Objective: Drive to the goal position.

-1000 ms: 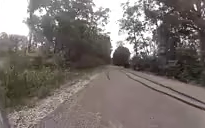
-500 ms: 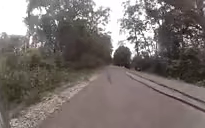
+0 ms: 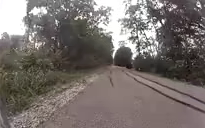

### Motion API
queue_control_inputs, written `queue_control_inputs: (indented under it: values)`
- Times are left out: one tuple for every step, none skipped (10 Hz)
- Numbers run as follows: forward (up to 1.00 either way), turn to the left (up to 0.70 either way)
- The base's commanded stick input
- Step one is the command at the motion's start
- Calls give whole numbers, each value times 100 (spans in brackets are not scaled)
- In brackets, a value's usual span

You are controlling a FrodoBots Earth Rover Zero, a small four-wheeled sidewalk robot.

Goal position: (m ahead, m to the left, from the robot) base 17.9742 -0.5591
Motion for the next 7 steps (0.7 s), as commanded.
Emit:
queue_control_inputs:
  values:
    - [70, -10]
    - [70, -22]
    - [70, -15]
    - [70, 0]
    - [70, 0]
    - [70, 0]
    - [70, 0]
